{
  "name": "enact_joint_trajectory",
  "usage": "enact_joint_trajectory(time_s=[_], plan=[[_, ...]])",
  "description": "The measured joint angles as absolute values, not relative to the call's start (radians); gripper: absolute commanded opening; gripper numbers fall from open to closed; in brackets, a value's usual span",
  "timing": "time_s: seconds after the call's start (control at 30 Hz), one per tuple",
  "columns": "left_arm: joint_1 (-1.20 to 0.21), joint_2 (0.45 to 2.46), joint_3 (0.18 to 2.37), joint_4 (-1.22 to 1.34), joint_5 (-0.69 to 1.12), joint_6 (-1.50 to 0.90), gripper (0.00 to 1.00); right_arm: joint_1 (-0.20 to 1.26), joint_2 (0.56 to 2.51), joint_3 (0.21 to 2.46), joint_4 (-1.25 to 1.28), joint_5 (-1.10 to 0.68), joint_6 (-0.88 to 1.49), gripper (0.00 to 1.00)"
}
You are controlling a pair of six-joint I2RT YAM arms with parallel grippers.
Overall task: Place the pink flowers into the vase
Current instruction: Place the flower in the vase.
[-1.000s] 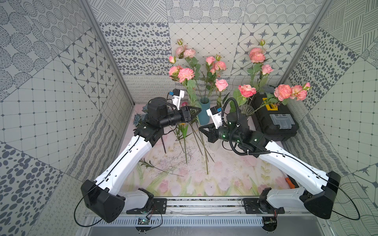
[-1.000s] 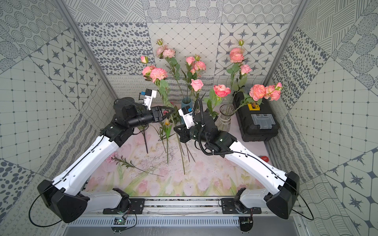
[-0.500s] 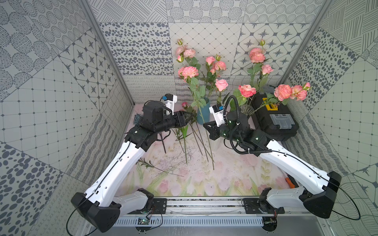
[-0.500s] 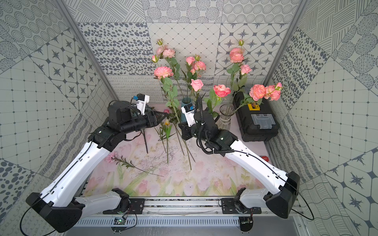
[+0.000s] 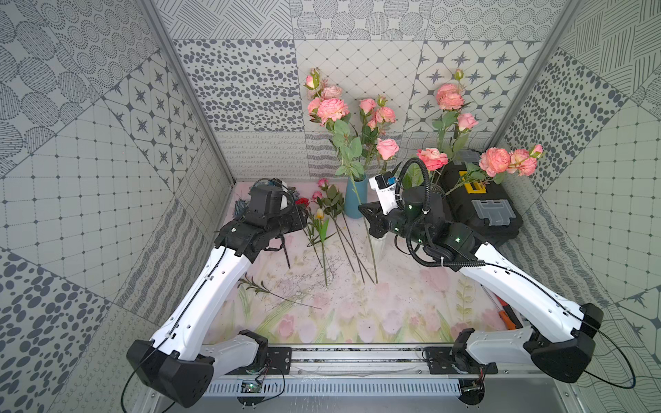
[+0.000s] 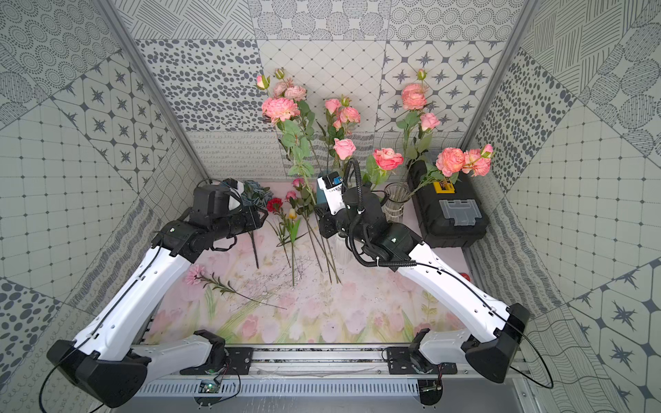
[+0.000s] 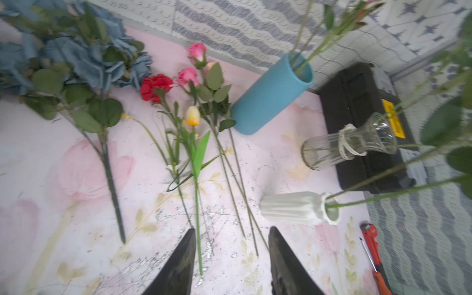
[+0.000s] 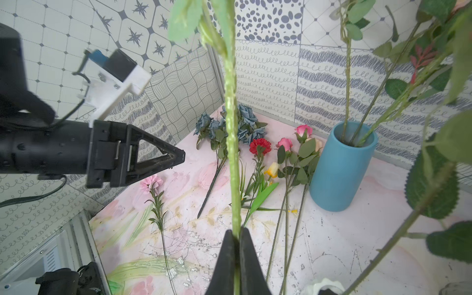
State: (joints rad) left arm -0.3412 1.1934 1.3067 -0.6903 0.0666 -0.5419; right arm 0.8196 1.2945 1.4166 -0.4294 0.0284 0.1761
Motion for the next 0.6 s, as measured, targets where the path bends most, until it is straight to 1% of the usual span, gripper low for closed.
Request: enact_joint_trajectory(time_s=[0.1, 0.23, 0.6], plan=[[-0.287, 1.215, 1.301, -0.715, 0.069, -0.544, 0.46, 0.820, 1.288, 1.429, -0.433, 0.046, 0.149, 0.00], [-0.250, 1.262, 1.304, -0.743, 0.076, -0.544, 0.45, 0.821, 1.271, 1.431, -0.433, 0.069, 0.115, 0.00], [-0.229, 1.418, 1.319, -0.765, 0.147, -0.541, 0.43, 0.832, 1.231, 1.476, -0.437, 0.171, 0.026, 0.00]])
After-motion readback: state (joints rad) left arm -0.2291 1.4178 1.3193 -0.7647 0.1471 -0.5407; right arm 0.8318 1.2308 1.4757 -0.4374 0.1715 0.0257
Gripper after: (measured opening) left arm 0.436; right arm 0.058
